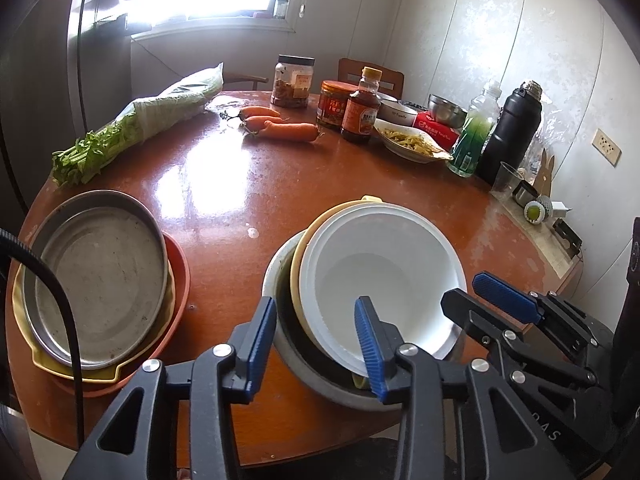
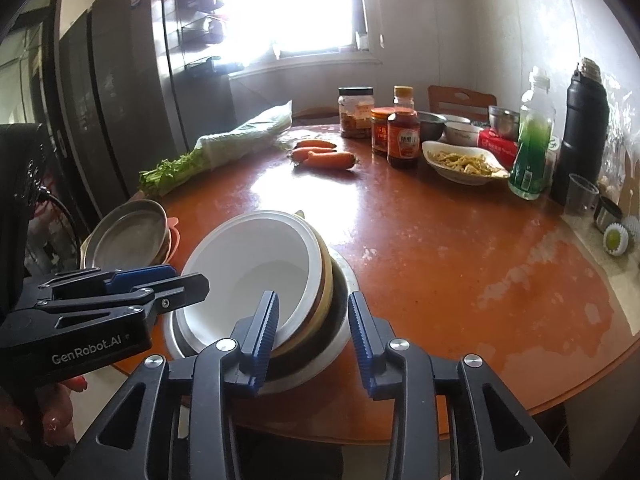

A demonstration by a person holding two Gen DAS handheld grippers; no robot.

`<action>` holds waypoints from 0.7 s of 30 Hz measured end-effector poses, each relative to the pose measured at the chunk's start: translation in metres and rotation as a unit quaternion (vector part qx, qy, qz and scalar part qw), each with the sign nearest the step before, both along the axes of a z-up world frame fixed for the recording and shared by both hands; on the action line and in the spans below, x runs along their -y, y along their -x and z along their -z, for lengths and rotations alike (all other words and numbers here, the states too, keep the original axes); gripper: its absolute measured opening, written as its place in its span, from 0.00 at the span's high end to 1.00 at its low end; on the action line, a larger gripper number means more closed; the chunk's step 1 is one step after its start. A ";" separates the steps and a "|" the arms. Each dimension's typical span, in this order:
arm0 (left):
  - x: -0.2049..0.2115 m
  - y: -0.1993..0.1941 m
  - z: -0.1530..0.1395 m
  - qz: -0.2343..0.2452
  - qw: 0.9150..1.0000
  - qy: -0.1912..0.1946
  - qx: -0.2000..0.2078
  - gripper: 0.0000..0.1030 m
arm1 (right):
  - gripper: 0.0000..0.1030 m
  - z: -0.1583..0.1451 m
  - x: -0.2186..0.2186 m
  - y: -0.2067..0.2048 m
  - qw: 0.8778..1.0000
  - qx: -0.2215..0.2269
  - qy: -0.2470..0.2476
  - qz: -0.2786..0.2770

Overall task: Organize plates and bowls
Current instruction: 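Grasp the rims of the nested bowls with the left gripper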

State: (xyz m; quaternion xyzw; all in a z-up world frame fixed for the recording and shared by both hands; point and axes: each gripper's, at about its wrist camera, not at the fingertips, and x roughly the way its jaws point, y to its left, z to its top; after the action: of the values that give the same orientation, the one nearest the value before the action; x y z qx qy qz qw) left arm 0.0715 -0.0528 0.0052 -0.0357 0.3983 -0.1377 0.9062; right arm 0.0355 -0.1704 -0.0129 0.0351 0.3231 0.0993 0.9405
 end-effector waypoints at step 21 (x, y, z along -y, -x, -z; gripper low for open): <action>-0.002 -0.019 0.027 -0.005 1.000 0.005 -0.026 0.45 | 0.41 0.025 0.007 -0.025 0.998 -0.042 -0.040 0.007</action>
State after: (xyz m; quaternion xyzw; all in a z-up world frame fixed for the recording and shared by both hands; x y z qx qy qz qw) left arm 0.0903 -0.0506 -0.0216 -0.0458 0.4210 -0.1337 0.8960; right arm 0.0601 -0.1774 -0.0380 0.0796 0.3577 0.1040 0.9246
